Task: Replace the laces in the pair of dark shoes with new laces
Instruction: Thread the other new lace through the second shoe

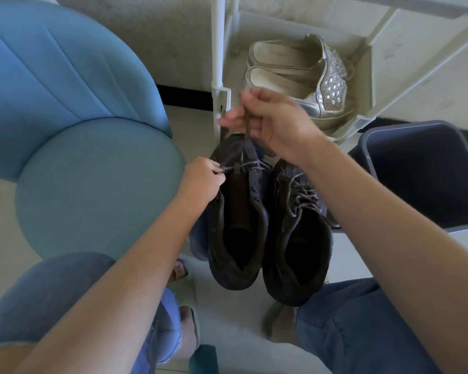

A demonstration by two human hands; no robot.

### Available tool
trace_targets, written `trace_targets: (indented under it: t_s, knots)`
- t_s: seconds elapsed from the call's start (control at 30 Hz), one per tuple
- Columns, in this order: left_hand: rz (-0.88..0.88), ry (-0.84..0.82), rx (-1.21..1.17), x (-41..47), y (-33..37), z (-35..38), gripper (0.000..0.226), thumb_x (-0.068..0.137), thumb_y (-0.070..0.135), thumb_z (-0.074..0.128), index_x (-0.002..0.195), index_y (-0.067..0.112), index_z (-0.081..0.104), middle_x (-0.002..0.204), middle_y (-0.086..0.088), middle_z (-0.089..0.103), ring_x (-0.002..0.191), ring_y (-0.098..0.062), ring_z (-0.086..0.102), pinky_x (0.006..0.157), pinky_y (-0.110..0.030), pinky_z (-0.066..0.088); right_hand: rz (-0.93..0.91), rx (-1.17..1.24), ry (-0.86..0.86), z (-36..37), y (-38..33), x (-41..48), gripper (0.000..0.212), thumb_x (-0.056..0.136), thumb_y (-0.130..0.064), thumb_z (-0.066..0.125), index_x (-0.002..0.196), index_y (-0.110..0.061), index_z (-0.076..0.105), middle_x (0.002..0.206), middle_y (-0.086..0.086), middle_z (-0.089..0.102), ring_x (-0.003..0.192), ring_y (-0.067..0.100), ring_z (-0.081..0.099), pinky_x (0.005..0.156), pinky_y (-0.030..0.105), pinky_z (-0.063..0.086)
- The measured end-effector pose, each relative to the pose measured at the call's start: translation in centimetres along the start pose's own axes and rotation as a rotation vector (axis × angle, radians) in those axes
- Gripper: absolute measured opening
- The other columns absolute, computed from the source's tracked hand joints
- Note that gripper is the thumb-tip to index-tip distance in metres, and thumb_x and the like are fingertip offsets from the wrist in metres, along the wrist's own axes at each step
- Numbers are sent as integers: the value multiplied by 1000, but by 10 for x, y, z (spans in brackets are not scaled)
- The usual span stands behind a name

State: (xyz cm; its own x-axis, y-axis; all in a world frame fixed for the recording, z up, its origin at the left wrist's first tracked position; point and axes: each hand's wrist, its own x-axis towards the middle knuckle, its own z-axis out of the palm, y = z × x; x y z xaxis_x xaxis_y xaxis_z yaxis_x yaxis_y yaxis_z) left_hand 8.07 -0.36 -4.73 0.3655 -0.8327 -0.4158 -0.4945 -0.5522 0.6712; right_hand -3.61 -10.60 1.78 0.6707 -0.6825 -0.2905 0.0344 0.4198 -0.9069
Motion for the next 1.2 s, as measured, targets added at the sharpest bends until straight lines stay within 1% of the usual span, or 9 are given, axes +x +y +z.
trace_targets:
  t_s: [0.07,0.17,0.27,0.37,0.43,0.53,0.67,0.87,1.2]
  knots:
    - [-24,-25,4,1,0,0,31,92,3,50,120,6,65,122,-9,63,110,-21,58,81,-15,38,38,79,-97,-5,-3,0,6,100,-9,44,97,-7,49,74,9,67,44,11,55,51,25,51]
    - [-53,-61,55,4,4,0,23,95,7,50,112,3,64,112,-16,63,102,-29,57,82,-25,39,135,-443,-201,1,18,-1,2,98,-8,50,100,-8,50,98,14,70,56,16,62,39,17,37]
    - [-59,-46,37,3,5,-1,25,93,6,50,113,1,65,117,-14,63,108,-29,57,87,-28,40,122,-863,-206,11,42,1,5,99,-13,49,98,-11,54,103,10,70,58,21,65,51,12,40]
    - [-77,-29,30,2,2,-1,19,91,6,52,101,5,69,107,-13,65,102,-25,59,84,-26,42,101,-1015,-111,7,47,3,9,98,-19,49,95,-16,57,95,0,70,44,13,65,62,22,46]
    - [-98,6,-3,2,2,-1,15,90,8,55,87,11,69,96,-11,64,90,-23,59,76,-25,42,75,-1056,-49,0,44,3,7,96,-17,55,93,-16,61,90,-1,70,41,8,62,61,21,49]
    - [-90,24,-32,2,2,1,23,90,6,54,105,5,71,106,-13,68,99,-26,62,78,-26,45,109,-1154,-97,-3,46,-1,6,88,-18,66,89,-19,71,89,-8,68,58,-1,63,75,24,52]
    - [-99,31,-42,3,0,0,27,89,5,53,110,6,70,110,-12,68,102,-24,62,79,-24,44,179,-1284,9,5,55,-2,14,85,-19,63,88,-26,75,97,-4,70,91,18,64,78,29,49]
    - [-106,54,-80,3,-2,3,26,90,4,53,108,6,71,109,-14,69,99,-29,63,82,-30,48,191,-1367,152,16,67,-2,18,82,-18,59,94,-19,72,89,3,64,90,29,63,69,31,45]
    - [-68,50,-9,2,-1,4,27,90,4,52,111,4,69,109,-16,68,102,-30,62,83,-29,47,272,-1259,284,20,77,1,25,81,-18,63,103,-11,69,103,10,67,95,30,63,74,33,51]
